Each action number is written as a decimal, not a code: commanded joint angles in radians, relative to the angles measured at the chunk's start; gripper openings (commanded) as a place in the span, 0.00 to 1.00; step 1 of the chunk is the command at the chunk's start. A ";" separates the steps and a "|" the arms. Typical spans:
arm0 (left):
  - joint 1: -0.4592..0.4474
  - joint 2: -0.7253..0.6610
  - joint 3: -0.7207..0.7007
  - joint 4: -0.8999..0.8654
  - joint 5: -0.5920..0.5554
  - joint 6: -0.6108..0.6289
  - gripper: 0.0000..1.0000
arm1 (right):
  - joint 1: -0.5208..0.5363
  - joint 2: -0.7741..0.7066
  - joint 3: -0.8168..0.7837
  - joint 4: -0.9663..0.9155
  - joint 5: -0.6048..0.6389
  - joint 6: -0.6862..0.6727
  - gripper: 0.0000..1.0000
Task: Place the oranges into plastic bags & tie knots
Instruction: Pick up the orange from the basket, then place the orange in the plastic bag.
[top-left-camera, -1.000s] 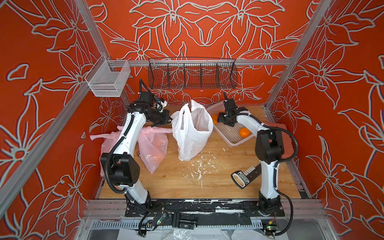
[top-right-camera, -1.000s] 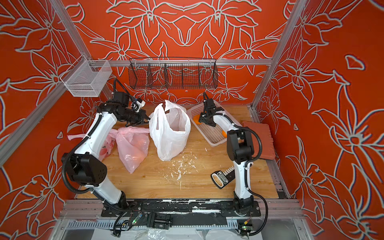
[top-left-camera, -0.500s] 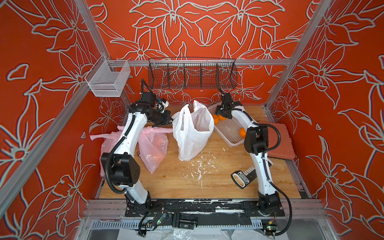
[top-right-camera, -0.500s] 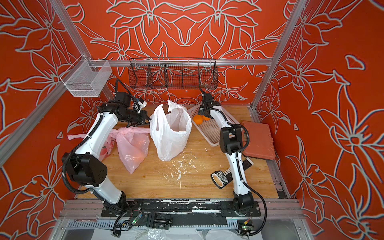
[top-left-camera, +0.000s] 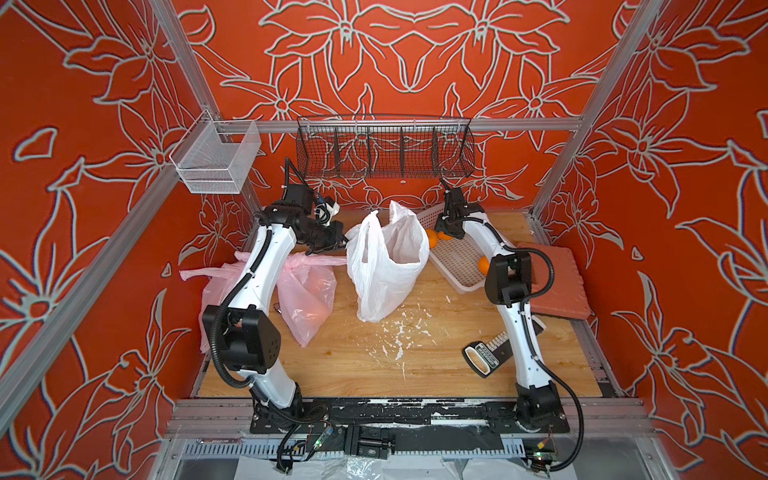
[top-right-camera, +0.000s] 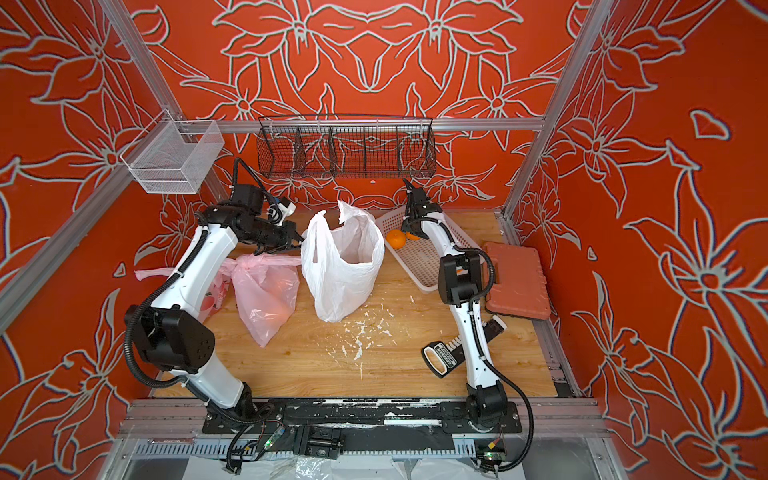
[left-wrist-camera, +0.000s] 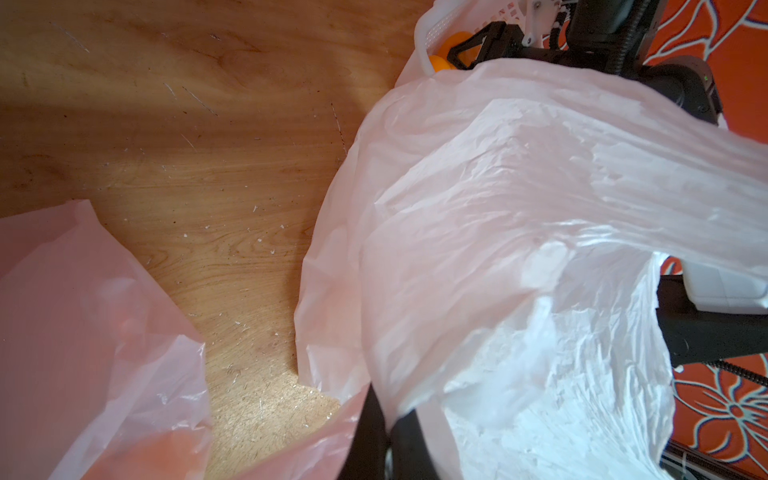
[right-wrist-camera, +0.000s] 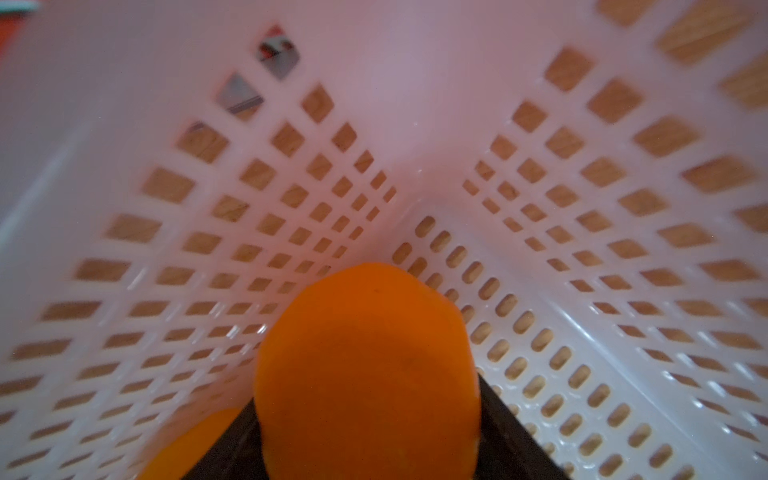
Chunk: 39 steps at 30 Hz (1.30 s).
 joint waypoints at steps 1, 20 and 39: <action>-0.003 -0.012 0.014 -0.021 0.008 0.017 0.00 | -0.012 -0.091 -0.084 -0.032 0.018 -0.011 0.52; -0.077 0.016 0.051 -0.088 -0.229 0.068 0.00 | 0.188 -1.283 -1.194 0.328 -0.185 0.021 0.43; -0.078 -0.001 0.035 -0.067 -0.198 0.059 0.00 | 0.457 -1.168 -1.133 0.578 -0.444 0.138 0.41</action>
